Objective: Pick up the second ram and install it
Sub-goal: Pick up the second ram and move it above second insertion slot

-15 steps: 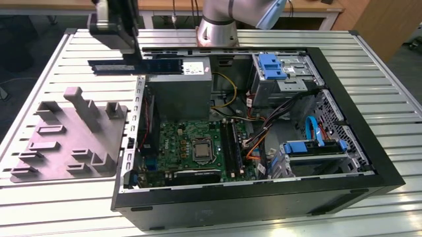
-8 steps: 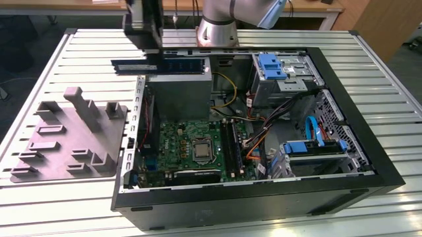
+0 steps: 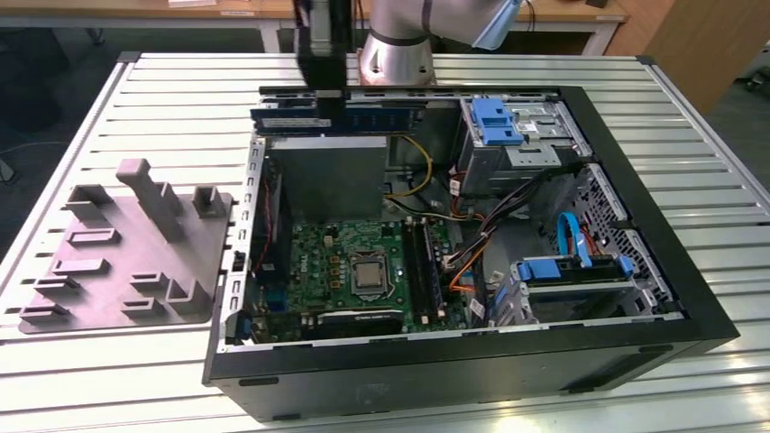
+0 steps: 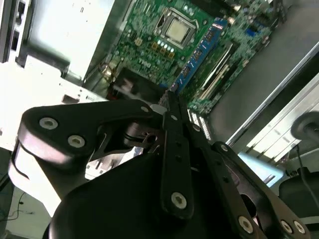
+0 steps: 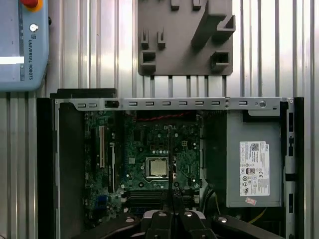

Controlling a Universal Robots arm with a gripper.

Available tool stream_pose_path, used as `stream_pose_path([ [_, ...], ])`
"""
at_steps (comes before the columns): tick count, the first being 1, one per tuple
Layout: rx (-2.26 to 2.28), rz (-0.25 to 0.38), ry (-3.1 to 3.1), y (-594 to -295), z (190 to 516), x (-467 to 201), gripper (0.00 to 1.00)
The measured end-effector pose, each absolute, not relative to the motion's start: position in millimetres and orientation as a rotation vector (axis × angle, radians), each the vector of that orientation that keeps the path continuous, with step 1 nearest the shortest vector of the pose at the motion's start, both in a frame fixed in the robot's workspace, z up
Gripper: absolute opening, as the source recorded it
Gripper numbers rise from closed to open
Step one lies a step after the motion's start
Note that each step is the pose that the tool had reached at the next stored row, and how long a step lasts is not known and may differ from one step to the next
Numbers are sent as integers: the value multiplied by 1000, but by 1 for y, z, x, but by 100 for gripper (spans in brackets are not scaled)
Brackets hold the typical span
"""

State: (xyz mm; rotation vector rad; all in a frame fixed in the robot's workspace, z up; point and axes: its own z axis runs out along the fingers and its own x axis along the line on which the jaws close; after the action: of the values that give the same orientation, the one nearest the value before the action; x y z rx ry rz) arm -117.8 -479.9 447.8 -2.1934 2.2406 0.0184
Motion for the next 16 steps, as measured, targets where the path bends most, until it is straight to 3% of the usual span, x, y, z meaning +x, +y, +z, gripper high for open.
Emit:
stream_pose_path([
  [16, -2194, 20, 2241, -480, 434, -74, 11],
])
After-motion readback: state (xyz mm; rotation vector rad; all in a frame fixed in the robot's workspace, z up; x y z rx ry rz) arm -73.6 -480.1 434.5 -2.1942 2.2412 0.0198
